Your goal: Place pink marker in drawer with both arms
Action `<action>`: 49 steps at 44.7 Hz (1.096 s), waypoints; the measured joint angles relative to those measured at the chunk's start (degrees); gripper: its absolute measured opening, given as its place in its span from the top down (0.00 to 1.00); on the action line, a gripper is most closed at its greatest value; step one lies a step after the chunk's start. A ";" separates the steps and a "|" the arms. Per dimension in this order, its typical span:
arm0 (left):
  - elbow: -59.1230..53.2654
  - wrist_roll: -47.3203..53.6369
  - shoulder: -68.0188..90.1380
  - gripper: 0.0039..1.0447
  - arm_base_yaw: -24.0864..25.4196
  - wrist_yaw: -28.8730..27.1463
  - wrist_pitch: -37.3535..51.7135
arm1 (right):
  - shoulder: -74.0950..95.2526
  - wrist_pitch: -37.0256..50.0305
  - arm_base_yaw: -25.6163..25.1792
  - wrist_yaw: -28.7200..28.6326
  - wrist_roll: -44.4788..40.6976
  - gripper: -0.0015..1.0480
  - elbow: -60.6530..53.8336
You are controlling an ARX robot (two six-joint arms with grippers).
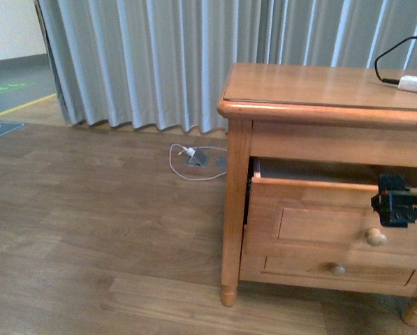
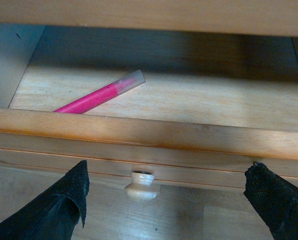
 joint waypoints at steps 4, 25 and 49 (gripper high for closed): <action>0.00 0.00 0.00 0.05 0.00 0.00 0.00 | 2.14 0.74 0.11 0.70 0.07 0.08 2.16; 0.00 0.00 0.00 0.05 0.00 0.00 0.00 | 12.37 5.84 -0.22 5.33 0.33 0.08 11.45; 0.00 0.02 0.00 0.05 0.00 0.00 0.00 | 13.40 4.09 -1.53 3.13 0.76 0.08 12.98</action>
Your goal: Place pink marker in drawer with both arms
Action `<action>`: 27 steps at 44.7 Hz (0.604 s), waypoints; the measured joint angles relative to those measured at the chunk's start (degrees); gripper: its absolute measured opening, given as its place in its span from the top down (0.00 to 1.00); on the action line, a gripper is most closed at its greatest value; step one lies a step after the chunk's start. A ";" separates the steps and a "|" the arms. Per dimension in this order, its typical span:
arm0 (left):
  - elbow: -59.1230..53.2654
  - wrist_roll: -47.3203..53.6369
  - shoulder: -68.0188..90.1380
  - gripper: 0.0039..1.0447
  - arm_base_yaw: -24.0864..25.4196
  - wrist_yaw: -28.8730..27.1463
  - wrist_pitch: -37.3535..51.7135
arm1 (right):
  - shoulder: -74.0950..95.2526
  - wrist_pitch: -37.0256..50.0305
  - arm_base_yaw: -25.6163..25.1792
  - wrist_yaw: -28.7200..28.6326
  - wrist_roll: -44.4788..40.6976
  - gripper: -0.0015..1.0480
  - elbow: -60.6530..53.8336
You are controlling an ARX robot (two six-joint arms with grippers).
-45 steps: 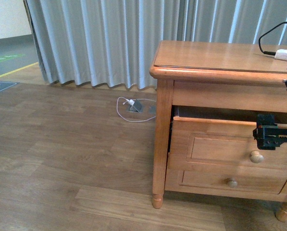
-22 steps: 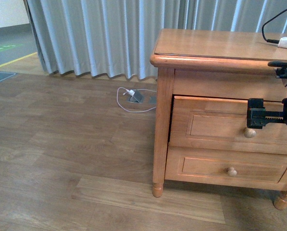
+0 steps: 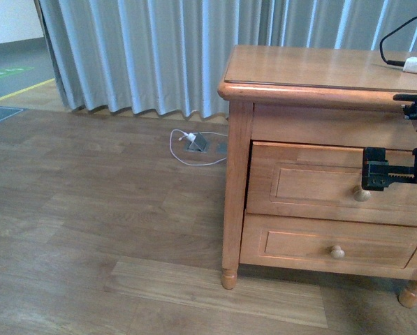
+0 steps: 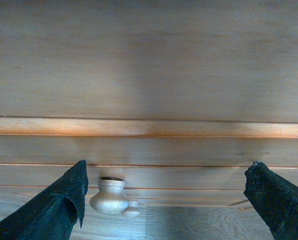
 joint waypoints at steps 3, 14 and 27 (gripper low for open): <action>0.00 -0.02 0.00 0.05 0.00 0.00 0.00 | -1.77 -1.42 0.00 -0.11 0.02 0.08 -1.16; 0.00 0.00 0.00 0.05 0.00 0.00 0.00 | -18.82 -8.92 0.26 -5.88 2.08 0.08 -12.20; 0.00 -0.02 0.00 0.05 0.00 0.00 0.00 | -54.29 -27.82 -6.10 -16.98 4.07 0.08 -26.05</action>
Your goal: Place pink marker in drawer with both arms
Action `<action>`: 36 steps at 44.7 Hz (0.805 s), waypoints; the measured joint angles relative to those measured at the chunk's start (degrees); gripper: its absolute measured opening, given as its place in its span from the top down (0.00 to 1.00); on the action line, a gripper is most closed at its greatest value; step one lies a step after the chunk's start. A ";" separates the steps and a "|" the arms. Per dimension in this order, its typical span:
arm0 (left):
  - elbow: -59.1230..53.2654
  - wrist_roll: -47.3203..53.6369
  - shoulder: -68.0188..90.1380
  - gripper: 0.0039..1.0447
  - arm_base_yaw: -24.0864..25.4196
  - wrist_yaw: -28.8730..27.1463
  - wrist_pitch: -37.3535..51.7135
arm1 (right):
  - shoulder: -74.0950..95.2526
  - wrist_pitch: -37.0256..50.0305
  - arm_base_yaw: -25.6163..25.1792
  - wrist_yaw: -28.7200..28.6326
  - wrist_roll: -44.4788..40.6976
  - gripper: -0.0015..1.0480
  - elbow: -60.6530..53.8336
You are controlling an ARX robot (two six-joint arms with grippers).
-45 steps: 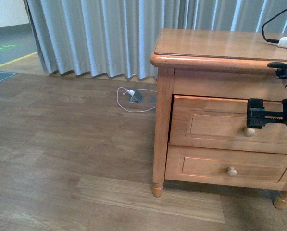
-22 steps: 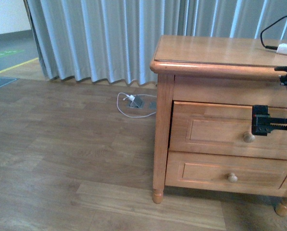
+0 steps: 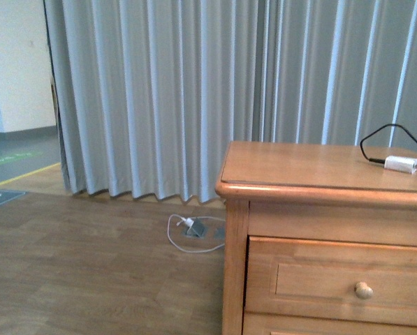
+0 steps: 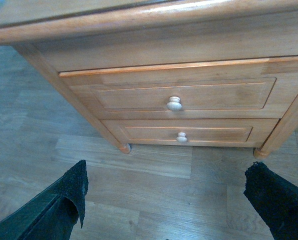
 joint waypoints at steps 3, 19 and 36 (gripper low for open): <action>0.00 0.00 0.00 0.05 0.00 0.00 0.00 | -9.81 -6.36 -2.91 -4.09 -0.11 0.08 -2.05; 0.00 0.02 0.00 0.05 0.00 0.00 -0.02 | -33.27 -21.11 -9.14 -7.10 -0.52 0.08 -6.49; 0.00 0.02 0.00 0.05 0.00 0.00 -0.02 | -43.65 7.61 -2.16 6.84 -4.61 0.50 -22.62</action>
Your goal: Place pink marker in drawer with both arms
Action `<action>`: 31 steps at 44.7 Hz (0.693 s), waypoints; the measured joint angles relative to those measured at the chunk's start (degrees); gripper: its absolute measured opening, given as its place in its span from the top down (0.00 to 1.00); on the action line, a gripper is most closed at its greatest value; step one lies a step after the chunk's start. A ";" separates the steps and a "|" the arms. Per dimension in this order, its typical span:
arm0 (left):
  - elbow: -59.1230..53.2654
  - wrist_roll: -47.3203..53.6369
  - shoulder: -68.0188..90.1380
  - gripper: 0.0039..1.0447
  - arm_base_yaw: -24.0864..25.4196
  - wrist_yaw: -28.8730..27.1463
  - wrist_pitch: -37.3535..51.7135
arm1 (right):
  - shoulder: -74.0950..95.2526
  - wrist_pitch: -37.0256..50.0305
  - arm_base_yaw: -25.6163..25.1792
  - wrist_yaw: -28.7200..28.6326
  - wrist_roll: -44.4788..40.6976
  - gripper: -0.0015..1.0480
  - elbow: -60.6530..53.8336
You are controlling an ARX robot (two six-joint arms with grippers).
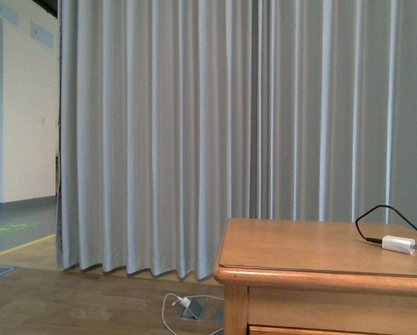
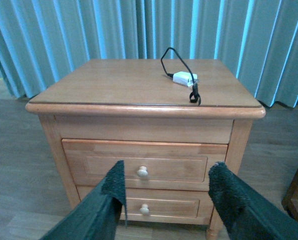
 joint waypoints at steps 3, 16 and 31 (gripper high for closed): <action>0.00 0.00 0.00 0.05 0.00 0.00 0.00 | -1.25 0.24 1.44 1.36 -0.20 0.62 -2.14; 0.00 -0.02 0.00 0.05 0.00 0.00 0.00 | -6.62 0.42 10.54 10.01 -0.63 0.98 -7.63; 0.00 0.00 0.00 0.05 0.00 0.00 0.00 | -11.58 -0.68 10.91 10.56 -0.66 0.98 -11.32</action>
